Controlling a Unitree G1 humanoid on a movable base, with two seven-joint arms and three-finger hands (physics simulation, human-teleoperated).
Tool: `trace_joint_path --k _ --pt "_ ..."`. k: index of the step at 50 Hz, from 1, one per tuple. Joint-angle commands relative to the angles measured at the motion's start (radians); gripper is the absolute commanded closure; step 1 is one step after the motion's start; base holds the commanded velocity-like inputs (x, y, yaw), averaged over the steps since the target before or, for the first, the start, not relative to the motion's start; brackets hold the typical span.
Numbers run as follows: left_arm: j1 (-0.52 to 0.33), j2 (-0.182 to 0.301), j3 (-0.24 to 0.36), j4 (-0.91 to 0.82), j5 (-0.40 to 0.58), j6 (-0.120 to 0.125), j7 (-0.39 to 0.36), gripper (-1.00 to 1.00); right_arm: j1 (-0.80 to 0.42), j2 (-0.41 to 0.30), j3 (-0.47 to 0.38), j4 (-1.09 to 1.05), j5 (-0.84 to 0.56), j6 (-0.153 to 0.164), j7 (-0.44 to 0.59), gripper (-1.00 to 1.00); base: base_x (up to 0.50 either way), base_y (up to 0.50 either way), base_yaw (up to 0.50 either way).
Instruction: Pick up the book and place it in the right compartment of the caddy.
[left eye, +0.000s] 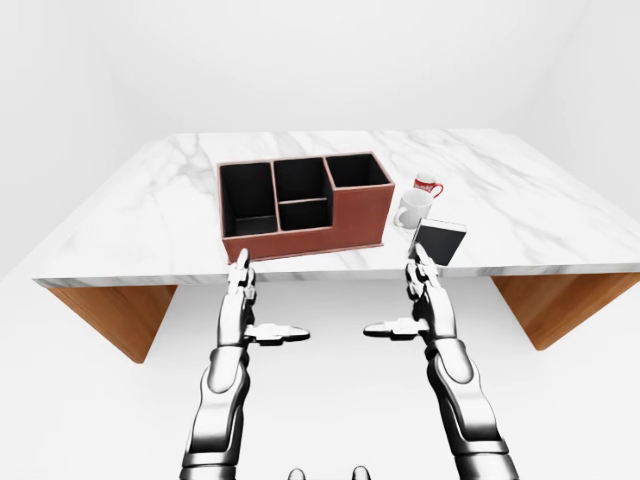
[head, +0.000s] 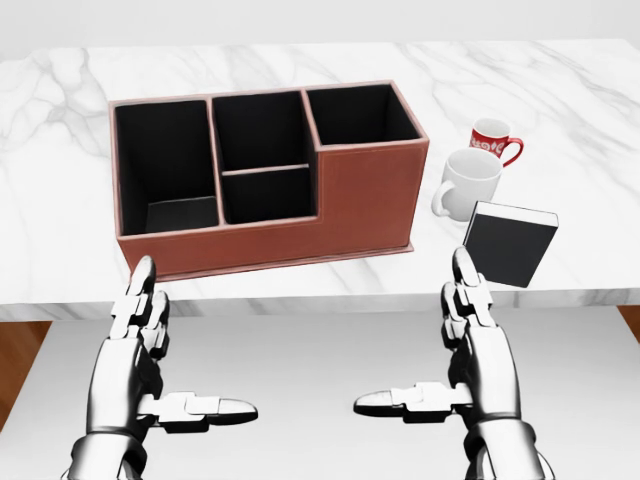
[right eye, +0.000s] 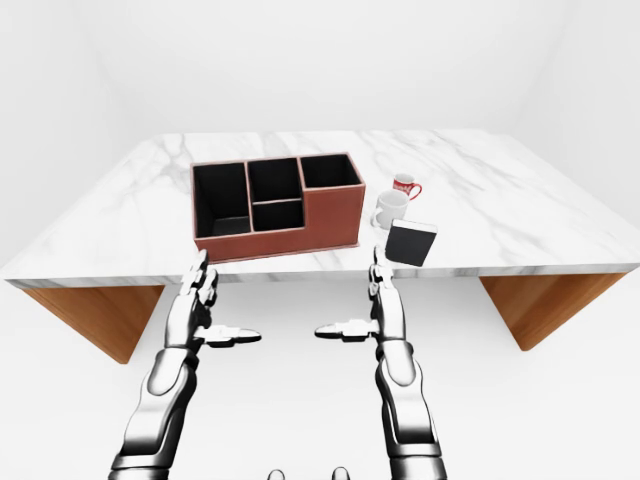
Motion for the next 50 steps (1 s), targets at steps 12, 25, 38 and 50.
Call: trace_joint_path --k 12,25,38,50 --pt "0.011 0.006 0.016 -0.029 -0.043 0.006 -0.048 -1.0 -0.017 -0.017 -0.04 0.014 0.041 0.013 0.012 -1.0 0.0 0.0 0.0" --pt "-0.052 0.087 0.226 -0.408 -0.14 0.09 -0.023 -1.0 0.004 -0.08 -0.246 -0.54 0.137 0.079 -0.036 -1.0 0.0 0.0 0.0" --pt "-0.127 0.223 0.511 -0.515 -0.484 0.09 0.268 -1.0 -0.039 -0.168 -0.53 -0.758 0.348 0.079 -0.065 -1.0 0.0 0.0 0.0" --pt "-0.118 0.238 0.493 -0.52 -0.482 0.09 0.299 -1.0 -0.032 -0.178 -0.519 -0.725 0.368 0.079 -0.085 -1.0 0.0 0.0 0.0"
